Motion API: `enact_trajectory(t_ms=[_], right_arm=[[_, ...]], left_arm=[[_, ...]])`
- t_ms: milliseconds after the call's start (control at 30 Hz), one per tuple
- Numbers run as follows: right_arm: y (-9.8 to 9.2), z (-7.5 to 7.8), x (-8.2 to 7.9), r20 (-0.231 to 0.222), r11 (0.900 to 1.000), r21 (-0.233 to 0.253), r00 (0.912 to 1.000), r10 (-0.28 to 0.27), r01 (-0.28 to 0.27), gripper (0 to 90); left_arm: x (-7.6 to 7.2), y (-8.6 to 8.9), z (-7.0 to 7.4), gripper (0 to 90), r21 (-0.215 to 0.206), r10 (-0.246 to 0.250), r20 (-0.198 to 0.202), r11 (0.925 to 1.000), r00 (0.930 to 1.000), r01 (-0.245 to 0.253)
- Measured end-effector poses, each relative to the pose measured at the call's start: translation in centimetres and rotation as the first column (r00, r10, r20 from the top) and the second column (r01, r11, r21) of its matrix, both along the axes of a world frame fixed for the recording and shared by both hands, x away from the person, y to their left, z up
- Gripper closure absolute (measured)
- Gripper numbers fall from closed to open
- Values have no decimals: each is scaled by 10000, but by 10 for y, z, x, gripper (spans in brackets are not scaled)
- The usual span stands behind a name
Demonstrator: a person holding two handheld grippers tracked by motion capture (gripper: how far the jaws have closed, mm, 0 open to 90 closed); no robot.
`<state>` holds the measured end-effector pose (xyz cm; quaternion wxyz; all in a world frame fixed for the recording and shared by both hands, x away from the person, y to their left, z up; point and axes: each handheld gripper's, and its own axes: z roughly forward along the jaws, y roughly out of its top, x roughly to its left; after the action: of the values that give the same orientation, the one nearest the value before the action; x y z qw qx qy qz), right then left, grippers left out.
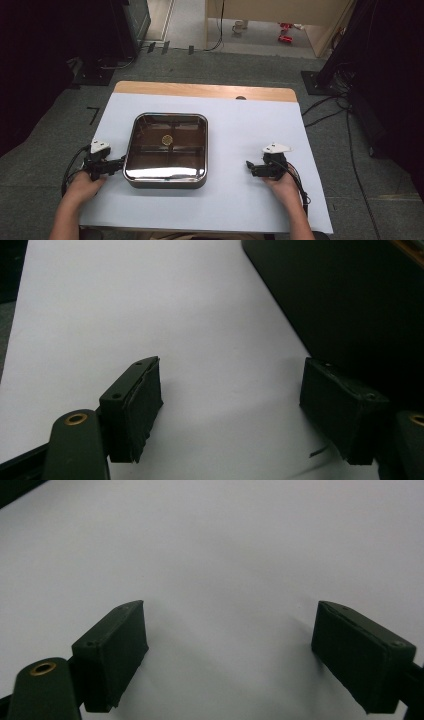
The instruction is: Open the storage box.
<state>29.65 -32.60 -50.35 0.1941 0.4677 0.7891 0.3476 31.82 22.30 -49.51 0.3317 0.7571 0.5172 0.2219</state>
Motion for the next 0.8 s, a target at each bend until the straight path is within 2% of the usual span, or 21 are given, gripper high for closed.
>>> enact_trajectory(t_ms=[500, 633, 733, 800], right_arm=[[1, 2, 0, -116, 10000, -62, 9999, -61, 60, 150], [2, 3, 0, -242, 10000, -70, 9997, -55, 53, 190], [2, 6, -1, -345, 9998, -64, 9993, 170, -173, 286], [1, 9, -1, -457, 9999, 57, 9988, 160, -158, 317]], left_arm=[[0, 0, 0, 248, 3, 5, 0, 10000, 10000, -5], [0, 0, 0, 248, 9, 5, 0, 10000, 10000, -5], [0, 0, 0, 249, 18, 6, 4, 10000, 10000, -6], [0, 0, 0, 249, 19, 7, 1, 10000, 10000, -7]])
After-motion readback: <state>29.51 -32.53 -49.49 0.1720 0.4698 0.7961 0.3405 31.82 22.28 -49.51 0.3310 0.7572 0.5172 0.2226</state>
